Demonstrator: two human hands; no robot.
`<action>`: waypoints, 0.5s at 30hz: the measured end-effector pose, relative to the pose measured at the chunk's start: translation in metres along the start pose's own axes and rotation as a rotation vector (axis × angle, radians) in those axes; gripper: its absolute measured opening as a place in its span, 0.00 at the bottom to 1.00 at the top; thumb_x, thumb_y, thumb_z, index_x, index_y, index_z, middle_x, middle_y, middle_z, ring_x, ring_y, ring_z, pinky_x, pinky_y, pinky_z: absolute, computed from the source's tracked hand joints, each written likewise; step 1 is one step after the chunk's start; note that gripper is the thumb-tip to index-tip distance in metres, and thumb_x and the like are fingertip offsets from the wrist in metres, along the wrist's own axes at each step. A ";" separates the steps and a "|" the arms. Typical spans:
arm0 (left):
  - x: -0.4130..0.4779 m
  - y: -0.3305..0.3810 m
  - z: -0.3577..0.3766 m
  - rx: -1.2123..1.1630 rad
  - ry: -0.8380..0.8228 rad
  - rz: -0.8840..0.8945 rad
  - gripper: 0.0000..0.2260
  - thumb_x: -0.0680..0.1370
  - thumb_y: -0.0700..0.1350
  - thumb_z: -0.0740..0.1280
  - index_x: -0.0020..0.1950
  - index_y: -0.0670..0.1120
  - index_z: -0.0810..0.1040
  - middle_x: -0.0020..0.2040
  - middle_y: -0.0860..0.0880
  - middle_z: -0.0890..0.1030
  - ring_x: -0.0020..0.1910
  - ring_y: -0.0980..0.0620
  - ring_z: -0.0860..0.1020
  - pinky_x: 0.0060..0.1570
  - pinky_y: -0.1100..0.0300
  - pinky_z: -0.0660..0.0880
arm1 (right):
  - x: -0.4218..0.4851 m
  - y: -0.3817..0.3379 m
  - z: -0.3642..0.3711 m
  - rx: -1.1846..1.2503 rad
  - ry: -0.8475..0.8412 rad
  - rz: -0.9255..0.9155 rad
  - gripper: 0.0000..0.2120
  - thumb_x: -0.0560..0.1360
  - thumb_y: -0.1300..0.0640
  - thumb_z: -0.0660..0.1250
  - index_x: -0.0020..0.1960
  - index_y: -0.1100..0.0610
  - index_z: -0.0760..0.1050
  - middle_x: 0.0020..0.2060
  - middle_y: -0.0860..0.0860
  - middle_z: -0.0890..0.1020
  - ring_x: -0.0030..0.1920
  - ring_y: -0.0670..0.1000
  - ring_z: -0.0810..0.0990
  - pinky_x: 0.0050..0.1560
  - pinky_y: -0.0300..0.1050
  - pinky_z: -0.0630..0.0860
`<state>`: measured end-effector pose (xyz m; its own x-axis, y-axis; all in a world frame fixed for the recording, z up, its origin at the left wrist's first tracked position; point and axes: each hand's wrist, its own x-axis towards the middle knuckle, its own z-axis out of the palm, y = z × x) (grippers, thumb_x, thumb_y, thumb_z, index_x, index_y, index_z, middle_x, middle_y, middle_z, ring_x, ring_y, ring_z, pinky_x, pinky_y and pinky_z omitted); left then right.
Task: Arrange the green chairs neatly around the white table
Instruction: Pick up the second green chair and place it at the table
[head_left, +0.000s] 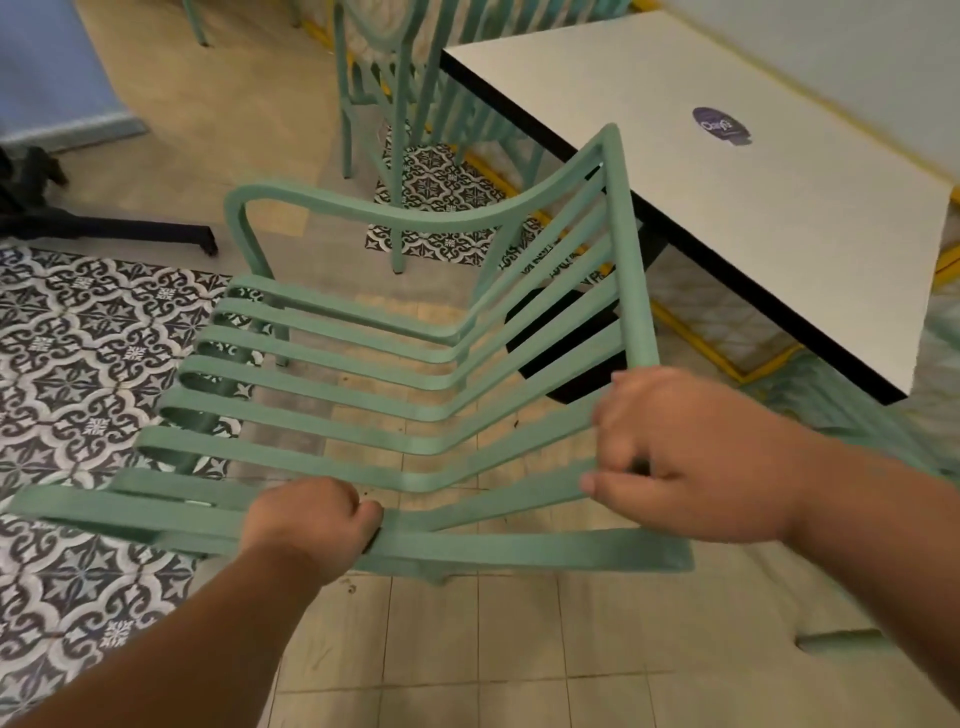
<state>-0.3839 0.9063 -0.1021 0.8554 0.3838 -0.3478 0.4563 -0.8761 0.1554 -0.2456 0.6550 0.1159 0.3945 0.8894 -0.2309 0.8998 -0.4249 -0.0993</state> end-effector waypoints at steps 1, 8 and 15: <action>0.001 0.000 -0.001 -0.003 -0.002 0.000 0.22 0.78 0.61 0.55 0.35 0.50 0.79 0.32 0.51 0.79 0.34 0.53 0.78 0.39 0.59 0.80 | 0.000 0.005 0.011 -0.055 0.035 -0.021 0.21 0.75 0.45 0.62 0.27 0.55 0.71 0.25 0.47 0.75 0.34 0.48 0.74 0.66 0.51 0.67; 0.002 0.002 -0.002 0.000 0.003 -0.009 0.22 0.77 0.61 0.56 0.35 0.49 0.79 0.32 0.50 0.79 0.33 0.52 0.77 0.38 0.59 0.79 | 0.001 0.013 0.032 -0.031 0.234 -0.076 0.15 0.66 0.51 0.63 0.25 0.57 0.63 0.22 0.50 0.68 0.27 0.53 0.66 0.49 0.53 0.70; 0.005 -0.009 0.001 0.022 0.036 0.050 0.22 0.76 0.61 0.53 0.37 0.48 0.78 0.33 0.50 0.78 0.36 0.49 0.77 0.39 0.57 0.78 | -0.001 0.002 0.041 0.090 0.396 -0.071 0.17 0.69 0.54 0.62 0.24 0.56 0.61 0.21 0.50 0.65 0.26 0.55 0.64 0.39 0.51 0.66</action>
<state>-0.3839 0.9162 -0.1063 0.8856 0.3490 -0.3063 0.4072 -0.9007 0.1511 -0.2519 0.6464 0.0762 0.3894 0.9057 0.1677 0.9142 -0.3580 -0.1899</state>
